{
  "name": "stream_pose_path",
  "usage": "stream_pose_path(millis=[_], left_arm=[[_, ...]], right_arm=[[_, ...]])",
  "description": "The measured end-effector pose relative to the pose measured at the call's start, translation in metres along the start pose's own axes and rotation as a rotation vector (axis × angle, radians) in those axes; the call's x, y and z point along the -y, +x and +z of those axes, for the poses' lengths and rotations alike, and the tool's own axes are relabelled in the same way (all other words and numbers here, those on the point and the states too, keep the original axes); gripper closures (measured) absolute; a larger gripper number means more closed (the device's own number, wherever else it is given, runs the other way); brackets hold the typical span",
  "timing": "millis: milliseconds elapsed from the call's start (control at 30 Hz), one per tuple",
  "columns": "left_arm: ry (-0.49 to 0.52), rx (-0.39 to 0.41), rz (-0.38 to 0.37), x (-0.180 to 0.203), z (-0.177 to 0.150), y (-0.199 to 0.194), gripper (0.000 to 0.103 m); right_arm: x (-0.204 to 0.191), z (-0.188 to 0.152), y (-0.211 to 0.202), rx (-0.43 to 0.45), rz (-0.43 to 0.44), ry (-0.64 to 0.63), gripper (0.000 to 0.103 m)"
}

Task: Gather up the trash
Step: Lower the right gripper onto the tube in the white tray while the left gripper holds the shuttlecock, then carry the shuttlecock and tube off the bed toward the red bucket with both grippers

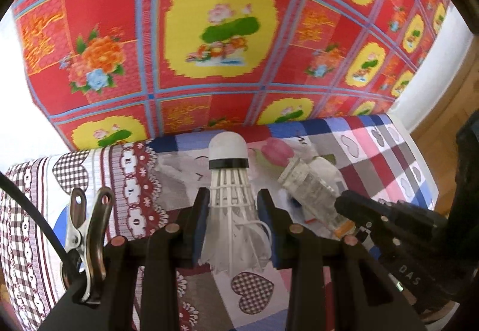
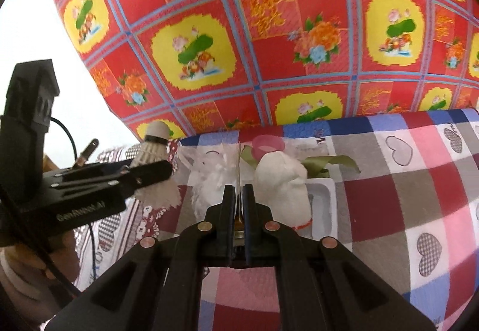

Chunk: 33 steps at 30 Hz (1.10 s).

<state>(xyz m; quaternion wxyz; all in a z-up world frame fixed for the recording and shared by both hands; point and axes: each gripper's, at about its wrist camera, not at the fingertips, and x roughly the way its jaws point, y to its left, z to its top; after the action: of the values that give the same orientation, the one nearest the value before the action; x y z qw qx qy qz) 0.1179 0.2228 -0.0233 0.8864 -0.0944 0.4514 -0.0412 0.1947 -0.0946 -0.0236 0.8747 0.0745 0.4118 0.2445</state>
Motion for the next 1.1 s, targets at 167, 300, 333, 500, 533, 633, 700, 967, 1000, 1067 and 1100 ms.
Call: stream_pose_path(millis=[167, 300, 333, 500, 533, 633, 700, 967, 1000, 1067, 1100], left_arm=[[0.047, -0.007, -0.028, 0.019, -0.001, -0.002, 0.069], [0.079, -0.011, -0.043, 0.034, -0.002, -0.003, 0.069], [0.085, -0.011, -0.046, 0.037, -0.003, -0.004, 0.069], [0.119, -0.014, -0.069, 0.060, -0.007, -0.007, 0.069], [0.125, -0.014, -0.071, 0.064, -0.008, -0.008, 0.069], [0.146, -0.014, -0.076, 0.080, -0.012, -0.010, 0.069], [0.159, -0.014, -0.076, 0.092, -0.016, -0.013, 0.069], [0.213, -0.017, -0.077, 0.143, -0.033, -0.023, 0.069], [0.220, -0.017, -0.079, 0.149, -0.035, -0.024, 0.069], [0.236, -0.020, -0.090, 0.164, -0.041, -0.026, 0.069], [0.242, -0.022, -0.094, 0.170, -0.042, -0.027, 0.069]], right_arm=[[0.015, -0.009, -0.018, 0.021, -0.013, 0.040, 0.097], [0.029, -0.018, -0.033, 0.035, -0.023, 0.073, 0.097], [0.033, -0.021, -0.037, 0.038, -0.027, 0.078, 0.097], [0.052, -0.035, -0.059, 0.059, -0.044, 0.102, 0.097], [0.061, -0.038, -0.064, 0.063, -0.047, 0.106, 0.097], [0.090, -0.048, -0.081, 0.016, -0.035, 0.111, 0.097], [0.112, -0.055, -0.093, 0.024, -0.040, 0.124, 0.097], [0.166, -0.081, -0.142, 0.051, -0.087, 0.163, 0.097], [0.169, -0.084, -0.149, 0.055, -0.096, 0.170, 0.097], [0.174, -0.090, -0.161, 0.063, -0.111, 0.182, 0.097], [0.177, -0.094, -0.169, 0.069, -0.121, 0.189, 0.097]])
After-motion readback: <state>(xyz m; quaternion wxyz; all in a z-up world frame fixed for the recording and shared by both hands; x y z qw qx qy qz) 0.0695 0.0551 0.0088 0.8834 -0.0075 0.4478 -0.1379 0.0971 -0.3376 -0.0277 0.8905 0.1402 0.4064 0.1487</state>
